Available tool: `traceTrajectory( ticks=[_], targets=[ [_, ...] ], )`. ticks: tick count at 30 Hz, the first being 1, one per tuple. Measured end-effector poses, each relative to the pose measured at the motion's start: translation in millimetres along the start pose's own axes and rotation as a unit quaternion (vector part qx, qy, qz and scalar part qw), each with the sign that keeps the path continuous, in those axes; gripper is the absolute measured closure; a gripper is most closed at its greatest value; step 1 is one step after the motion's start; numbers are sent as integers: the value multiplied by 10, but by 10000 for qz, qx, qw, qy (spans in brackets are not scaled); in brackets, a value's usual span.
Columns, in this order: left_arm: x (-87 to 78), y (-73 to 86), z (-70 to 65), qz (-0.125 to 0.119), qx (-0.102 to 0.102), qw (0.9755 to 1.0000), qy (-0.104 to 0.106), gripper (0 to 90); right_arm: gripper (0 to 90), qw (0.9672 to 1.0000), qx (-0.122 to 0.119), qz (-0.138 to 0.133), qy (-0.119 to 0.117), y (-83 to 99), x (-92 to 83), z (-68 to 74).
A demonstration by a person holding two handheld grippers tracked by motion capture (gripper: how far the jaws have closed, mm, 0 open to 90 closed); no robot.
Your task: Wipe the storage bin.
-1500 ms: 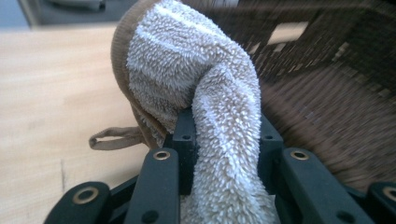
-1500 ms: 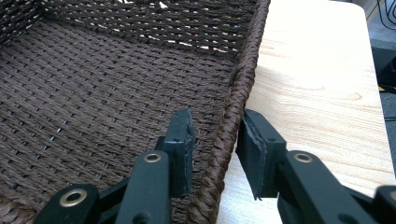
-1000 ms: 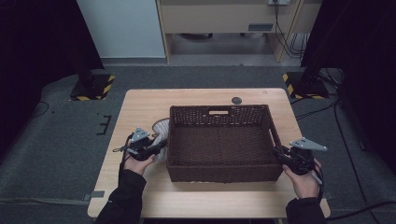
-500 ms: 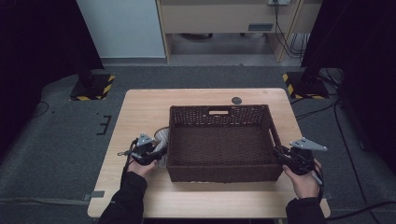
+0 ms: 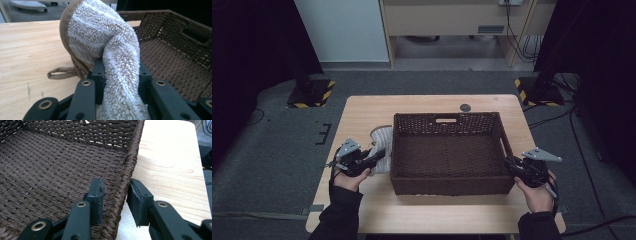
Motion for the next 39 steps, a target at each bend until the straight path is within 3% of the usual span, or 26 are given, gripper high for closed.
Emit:
traceTrajectory(
  ticks=[6, 16, 22, 26, 29, 33, 36, 39],
  targets=[
    [176, 201, -79, 401, 65, 9992, -14, 675, 651, 10000, -17, 3, -2, 0, 0, -1],
    [285, 398, -57, 691, -5, 9976, -65, 675, 651, 10000, -33, -1, 0, 2, 1, -3],
    [354, 526, -96, 1036, 85, 9946, -28, 675, 650, 10000, -30, -3, 4, 1, 0, -2],
    [263, 433, -55, 808, -63, 9967, -31, 675, 647, 10000, -9, -15, 2, -4, -1, 2],
    [139, 298, -35, 480, -152, 9987, -30, 675, 644, 10000, -22, -26, -21, -14, -15, 9],
    [-76, 109, -74, 88, -100, 9999, -10, 675, 644, 10000, 5, -44, -12, -21, -26, 12],
    [-171, 98, -156, 80, -11, 10000, 8, 675, 645, 10000, 5, -39, -15, -22, -33, 6],
    [-161, 158, -225, 178, -11, 9998, 57, 675, 684, 10000, -4, 12, -8, -12, -43, 7]
  ],
)
Point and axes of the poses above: each handheld gripper's, and its own axes: x roughly forward along the jaws, y roughly out of its underside, z roughly to its left, the point moved 4 cm from there along x, roughly forward along the jaws, and after that the axes turned 15 degrees about x, right-handed, at the moved point
